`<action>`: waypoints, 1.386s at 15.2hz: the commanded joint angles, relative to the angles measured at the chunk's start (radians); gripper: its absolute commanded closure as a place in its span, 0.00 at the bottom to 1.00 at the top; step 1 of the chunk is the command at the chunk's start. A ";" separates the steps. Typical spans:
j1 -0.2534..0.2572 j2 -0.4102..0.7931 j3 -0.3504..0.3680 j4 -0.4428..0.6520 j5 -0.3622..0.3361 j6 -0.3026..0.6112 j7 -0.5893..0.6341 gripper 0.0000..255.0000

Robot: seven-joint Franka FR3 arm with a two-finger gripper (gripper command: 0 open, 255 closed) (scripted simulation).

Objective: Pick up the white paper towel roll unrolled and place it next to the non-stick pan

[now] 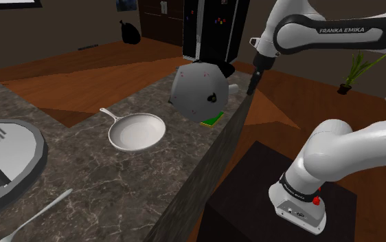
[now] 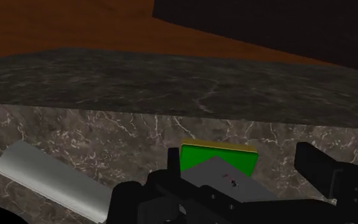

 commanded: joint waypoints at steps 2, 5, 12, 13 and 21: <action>0.006 0.071 -0.076 -0.011 -0.055 0.117 -0.116 0.00; 0.020 0.151 -0.150 -0.006 -0.093 0.227 -0.227 0.00; 0.106 0.393 -0.339 0.070 -0.094 0.480 -0.510 0.00; 0.127 0.433 -0.369 0.087 -0.078 0.514 -0.558 0.00; 0.308 0.823 -0.585 0.285 0.361 0.711 -1.127 0.00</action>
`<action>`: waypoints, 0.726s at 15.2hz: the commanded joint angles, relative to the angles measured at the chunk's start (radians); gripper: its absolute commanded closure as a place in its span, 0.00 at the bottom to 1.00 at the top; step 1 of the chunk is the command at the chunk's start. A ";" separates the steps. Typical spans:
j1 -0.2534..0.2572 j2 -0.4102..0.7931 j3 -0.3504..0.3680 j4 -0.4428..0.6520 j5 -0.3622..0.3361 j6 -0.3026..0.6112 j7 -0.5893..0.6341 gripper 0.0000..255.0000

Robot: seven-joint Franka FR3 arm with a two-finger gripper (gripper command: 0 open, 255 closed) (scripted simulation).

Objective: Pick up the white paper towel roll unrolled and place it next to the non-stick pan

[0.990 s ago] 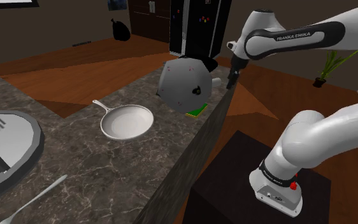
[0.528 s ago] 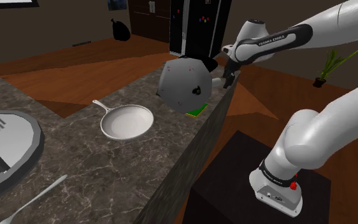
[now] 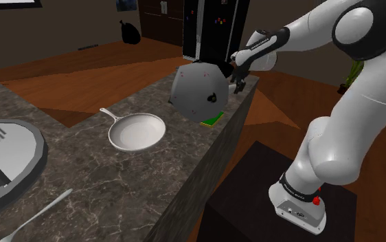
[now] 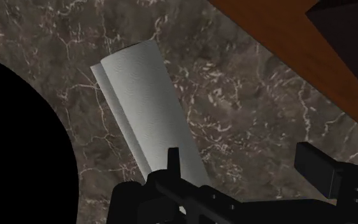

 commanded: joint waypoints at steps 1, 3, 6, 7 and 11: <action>0.011 0.120 -0.014 0.073 0.197 0.018 -0.202 0.00; -0.045 0.223 0.038 0.149 0.349 0.019 -0.362 0.00; -0.099 0.282 0.091 0.194 0.422 0.023 -0.439 0.00; -0.108 0.297 0.101 0.199 0.441 0.029 -0.452 0.00; -0.146 0.355 0.144 0.221 0.511 0.049 -0.499 0.00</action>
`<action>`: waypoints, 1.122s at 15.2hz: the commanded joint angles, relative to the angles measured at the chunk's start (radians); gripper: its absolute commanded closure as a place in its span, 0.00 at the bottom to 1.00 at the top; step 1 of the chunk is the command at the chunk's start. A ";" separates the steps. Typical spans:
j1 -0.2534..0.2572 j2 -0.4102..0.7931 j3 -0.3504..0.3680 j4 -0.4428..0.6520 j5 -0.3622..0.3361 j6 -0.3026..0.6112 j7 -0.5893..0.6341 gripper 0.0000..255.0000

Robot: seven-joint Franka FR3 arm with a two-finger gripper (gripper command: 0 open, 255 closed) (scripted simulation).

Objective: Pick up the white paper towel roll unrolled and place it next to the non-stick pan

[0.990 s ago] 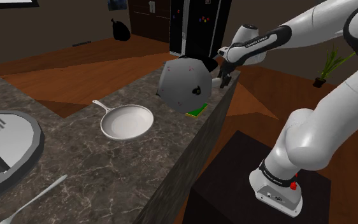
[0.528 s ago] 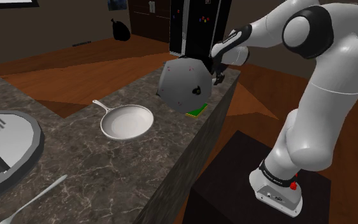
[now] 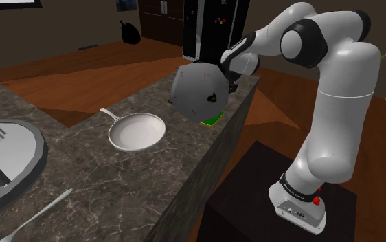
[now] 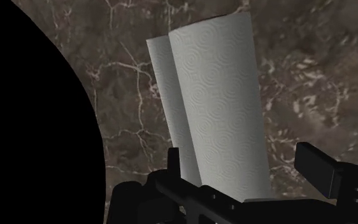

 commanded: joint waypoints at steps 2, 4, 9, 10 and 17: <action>-0.024 0.038 0.029 0.015 0.044 0.015 -0.029 0.00; -0.024 0.038 0.030 0.015 0.044 0.015 -0.029 0.00; -0.024 0.037 0.029 0.015 0.044 0.015 -0.028 0.00; -0.024 0.037 0.029 0.015 0.044 0.015 -0.028 1.00; -0.024 0.037 0.029 0.014 0.043 0.015 -0.028 1.00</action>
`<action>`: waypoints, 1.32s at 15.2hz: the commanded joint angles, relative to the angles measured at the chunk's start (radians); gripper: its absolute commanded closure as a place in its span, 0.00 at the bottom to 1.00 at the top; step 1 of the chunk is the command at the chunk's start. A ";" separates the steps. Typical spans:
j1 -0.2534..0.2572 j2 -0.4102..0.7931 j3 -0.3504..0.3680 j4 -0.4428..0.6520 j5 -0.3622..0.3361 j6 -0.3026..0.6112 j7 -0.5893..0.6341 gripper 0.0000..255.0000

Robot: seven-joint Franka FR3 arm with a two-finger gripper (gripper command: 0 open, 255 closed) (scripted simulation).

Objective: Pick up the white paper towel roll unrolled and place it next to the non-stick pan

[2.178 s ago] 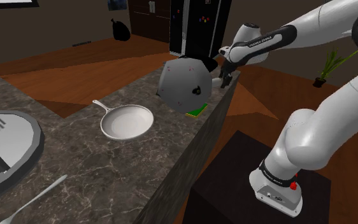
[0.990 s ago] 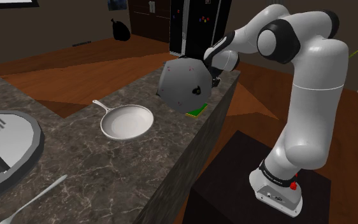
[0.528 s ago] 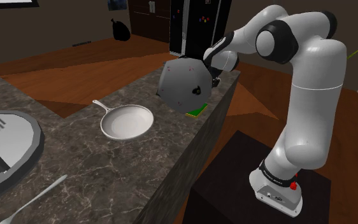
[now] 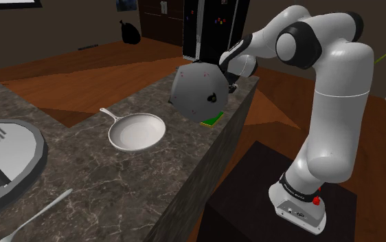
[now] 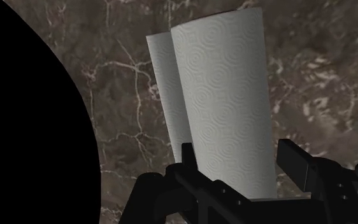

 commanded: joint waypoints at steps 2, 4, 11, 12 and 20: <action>-0.001 0.001 0.001 0.000 0.001 0.000 0.000 1.00; 0.014 -0.017 -0.019 0.002 -0.028 -0.017 0.022 1.00; 0.062 -0.081 -0.078 0.019 -0.129 -0.080 0.098 1.00; 0.068 -0.090 -0.085 0.022 -0.143 -0.090 0.109 1.00; 0.107 -0.157 -0.133 0.059 -0.247 -0.169 0.187 1.00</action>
